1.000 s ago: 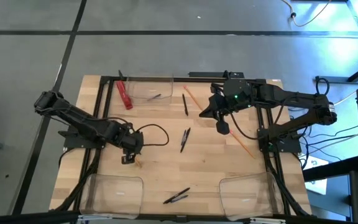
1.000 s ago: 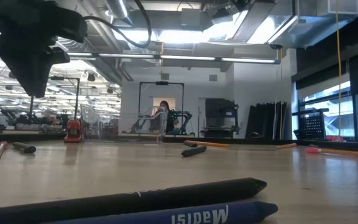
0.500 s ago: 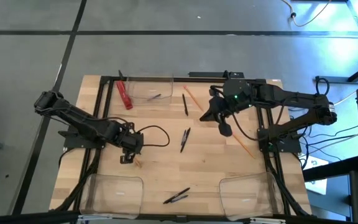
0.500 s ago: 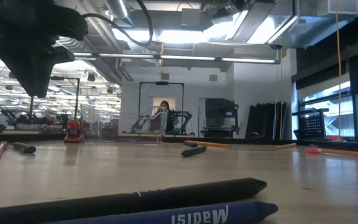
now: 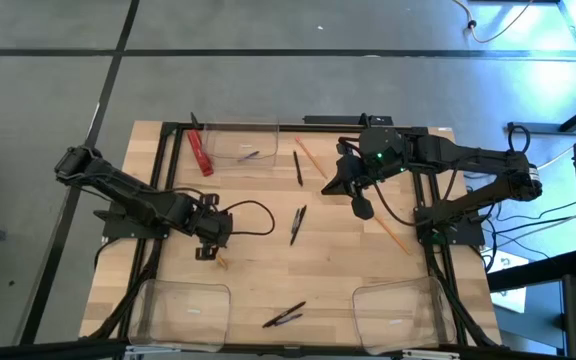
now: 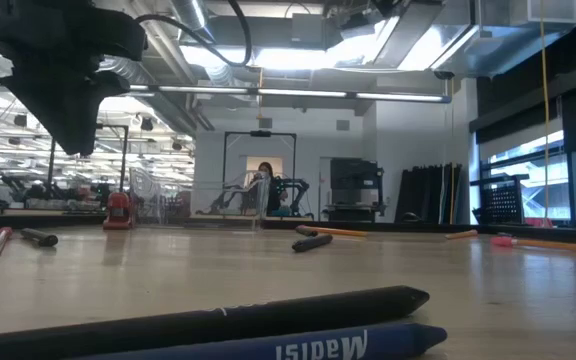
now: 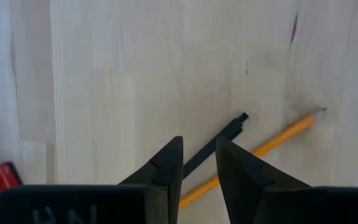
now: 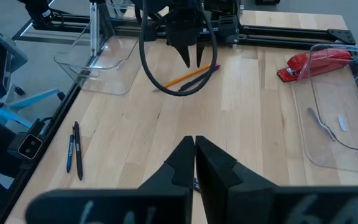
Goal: Sort crayons/erasers/pens/pencils in bins
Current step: Put the black pen into the bottom left transparent bin
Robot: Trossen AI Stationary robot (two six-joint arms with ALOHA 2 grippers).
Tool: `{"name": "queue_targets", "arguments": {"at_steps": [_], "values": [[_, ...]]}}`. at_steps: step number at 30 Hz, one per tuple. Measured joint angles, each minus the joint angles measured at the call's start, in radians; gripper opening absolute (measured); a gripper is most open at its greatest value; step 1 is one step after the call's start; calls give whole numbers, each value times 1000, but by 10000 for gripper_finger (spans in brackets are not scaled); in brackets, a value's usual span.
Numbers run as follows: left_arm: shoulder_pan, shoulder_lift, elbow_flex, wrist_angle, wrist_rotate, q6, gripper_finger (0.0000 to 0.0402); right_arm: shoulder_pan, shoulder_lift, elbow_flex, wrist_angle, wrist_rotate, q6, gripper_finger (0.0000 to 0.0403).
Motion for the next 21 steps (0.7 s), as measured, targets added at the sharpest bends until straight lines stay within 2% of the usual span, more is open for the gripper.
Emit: {"name": "queue_targets", "arguments": {"at_steps": [4,10,17,21], "values": [[-2,0,0,2,10,49,84,0,0,0,0,0,0,17],[-2,0,0,7,11,50,84,0,0,0,0,0,0,17],[-2,0,0,7,12,50,59,0,0,0,1,0,0,17],[-2,0,0,11,12,49,60,0,0,0,1,0,0,17]]}}
